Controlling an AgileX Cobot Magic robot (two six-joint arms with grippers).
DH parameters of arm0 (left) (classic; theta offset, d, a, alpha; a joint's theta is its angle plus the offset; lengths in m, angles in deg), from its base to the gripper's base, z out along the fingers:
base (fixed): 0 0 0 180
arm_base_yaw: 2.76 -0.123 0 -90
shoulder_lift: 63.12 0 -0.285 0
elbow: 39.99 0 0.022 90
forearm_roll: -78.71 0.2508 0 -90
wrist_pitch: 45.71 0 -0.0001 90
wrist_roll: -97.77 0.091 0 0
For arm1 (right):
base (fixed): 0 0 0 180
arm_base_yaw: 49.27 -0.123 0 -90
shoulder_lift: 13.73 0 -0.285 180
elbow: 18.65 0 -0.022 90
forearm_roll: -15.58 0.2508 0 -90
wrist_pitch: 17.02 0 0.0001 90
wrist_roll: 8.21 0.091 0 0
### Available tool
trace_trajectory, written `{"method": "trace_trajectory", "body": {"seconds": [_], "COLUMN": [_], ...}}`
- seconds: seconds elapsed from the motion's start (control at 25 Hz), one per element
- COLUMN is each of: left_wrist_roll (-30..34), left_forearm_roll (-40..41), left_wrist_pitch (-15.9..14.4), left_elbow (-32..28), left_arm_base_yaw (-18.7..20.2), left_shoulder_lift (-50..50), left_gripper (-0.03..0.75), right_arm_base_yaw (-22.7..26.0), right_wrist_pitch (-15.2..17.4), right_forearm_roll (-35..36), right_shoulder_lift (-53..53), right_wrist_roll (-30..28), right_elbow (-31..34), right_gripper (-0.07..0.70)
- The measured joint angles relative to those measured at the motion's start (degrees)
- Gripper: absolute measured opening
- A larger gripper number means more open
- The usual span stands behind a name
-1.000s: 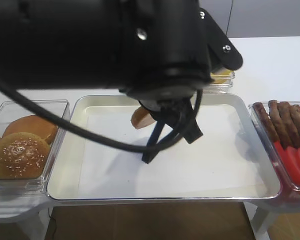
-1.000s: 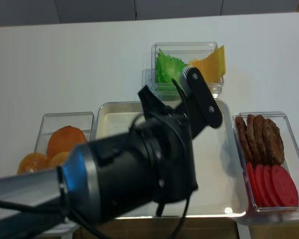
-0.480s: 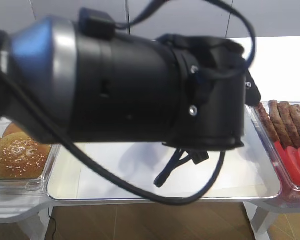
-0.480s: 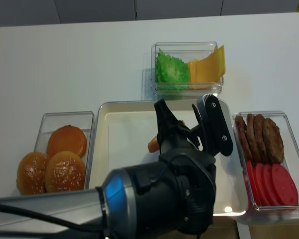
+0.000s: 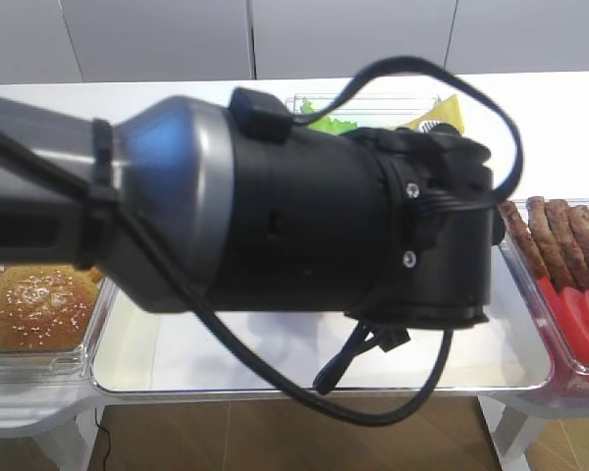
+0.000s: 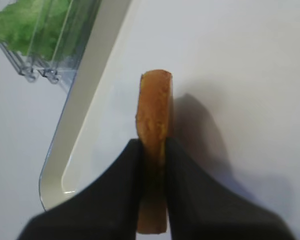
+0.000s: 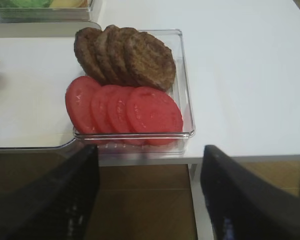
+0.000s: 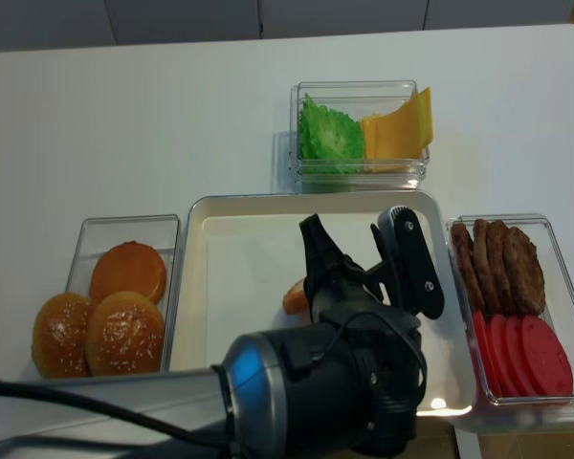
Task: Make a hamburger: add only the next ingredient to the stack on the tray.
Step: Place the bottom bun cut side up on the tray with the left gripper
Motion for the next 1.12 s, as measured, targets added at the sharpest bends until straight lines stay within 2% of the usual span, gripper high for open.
{"method": "trace_trajectory", "body": {"seconds": [0.36, 0.72, 0.88, 1.12], "left_wrist_roll": [0.0, 0.0, 0.0, 0.0], "left_forearm_roll": [-0.13, -0.13, -0.22, -0.25], "left_wrist_pitch": [0.0, -0.18, -0.43, -0.57], "left_elbow": [0.04, 0.14, 1.77, 3.15], "left_arm_base_yaw": [0.0, 0.62, 1.4, 1.4], "left_shoulder_lift": [-0.32, -0.32, -0.32, -0.32], "left_gripper": [0.09, 0.16, 0.225, 0.377], "right_arm_base_yaw": [0.0, 0.0, 0.0, 0.0], "right_wrist_pitch": [0.0, 0.0, 0.0, 0.0], "right_forearm_roll": [0.0, 0.0, 0.0, 0.0], "right_shoulder_lift": [0.0, 0.0, 0.0, 0.0], "right_wrist_roll": [0.13, 0.13, 0.02, 0.02], "right_elbow": [0.0, 0.0, 0.0, 0.0], "right_gripper": [0.499, 0.499, 0.499, 0.499]}}
